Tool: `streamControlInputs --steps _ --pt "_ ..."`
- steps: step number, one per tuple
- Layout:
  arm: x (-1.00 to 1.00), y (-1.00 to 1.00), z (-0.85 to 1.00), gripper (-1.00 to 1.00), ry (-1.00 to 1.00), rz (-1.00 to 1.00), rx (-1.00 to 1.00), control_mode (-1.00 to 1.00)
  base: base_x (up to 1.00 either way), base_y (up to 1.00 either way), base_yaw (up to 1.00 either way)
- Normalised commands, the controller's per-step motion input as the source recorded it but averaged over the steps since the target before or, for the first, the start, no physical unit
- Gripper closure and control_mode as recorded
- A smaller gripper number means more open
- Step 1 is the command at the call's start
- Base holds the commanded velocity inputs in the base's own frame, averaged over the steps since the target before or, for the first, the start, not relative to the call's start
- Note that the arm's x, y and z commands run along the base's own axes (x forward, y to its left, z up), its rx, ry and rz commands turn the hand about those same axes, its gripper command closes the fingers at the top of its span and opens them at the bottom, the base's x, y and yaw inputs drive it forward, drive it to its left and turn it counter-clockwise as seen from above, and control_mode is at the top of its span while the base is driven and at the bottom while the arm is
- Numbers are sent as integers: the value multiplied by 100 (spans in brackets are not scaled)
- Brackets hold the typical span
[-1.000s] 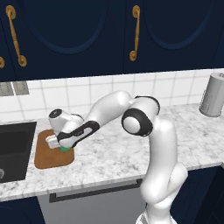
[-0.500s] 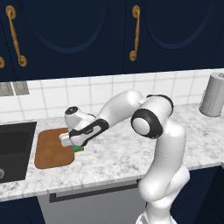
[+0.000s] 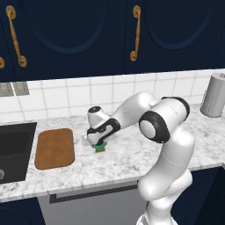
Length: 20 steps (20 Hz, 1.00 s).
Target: Pick up the sponge from the counter and clean the cutting board by briefly scrubbing or pressing down on the cutting board. Once finished, release the sponge.
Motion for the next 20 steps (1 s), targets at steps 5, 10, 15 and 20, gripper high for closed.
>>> streamControlInputs --steps 5,10,15,20 --pt "-9 -51 25 -100 -2 -7 4 -100 0 0 0" --pt "-63 -7 98 -100 -29 -2 7 -100 0 0 0" --pt "-100 0 100 -100 -57 0 5 -100 0 0 0" --pt "-100 -28 100 -100 -56 2 16 -100 0 0 0"
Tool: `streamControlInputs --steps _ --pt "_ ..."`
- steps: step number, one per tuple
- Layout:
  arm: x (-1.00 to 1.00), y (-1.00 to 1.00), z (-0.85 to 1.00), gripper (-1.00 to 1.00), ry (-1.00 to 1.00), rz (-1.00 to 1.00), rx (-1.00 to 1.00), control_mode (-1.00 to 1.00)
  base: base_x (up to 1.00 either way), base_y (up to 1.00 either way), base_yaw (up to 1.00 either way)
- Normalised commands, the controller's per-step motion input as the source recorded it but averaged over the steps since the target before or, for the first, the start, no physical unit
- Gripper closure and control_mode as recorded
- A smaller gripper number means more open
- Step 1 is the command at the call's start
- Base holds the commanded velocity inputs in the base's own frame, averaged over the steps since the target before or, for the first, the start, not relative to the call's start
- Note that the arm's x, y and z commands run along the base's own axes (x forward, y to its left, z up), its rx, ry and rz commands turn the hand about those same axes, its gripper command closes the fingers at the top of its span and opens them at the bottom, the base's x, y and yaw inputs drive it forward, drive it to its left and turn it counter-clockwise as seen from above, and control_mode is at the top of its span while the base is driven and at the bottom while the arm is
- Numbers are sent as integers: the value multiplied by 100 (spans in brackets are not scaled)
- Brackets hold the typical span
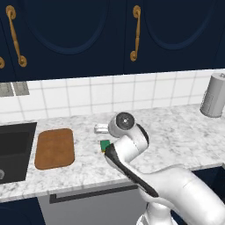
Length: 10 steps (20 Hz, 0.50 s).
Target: Pick up the sponge from the counter and clean the cutting board by briefly scrubbing or pressing down on the cutting board. Once finished, release the sponge.
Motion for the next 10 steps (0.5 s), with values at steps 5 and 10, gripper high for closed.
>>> streamControlInputs --steps 5,10 --pt "-100 -98 100 -100 -55 1 33 -100 0 0 0" --pt "-89 -100 97 -100 -31 0 48 -100 0 0 0"
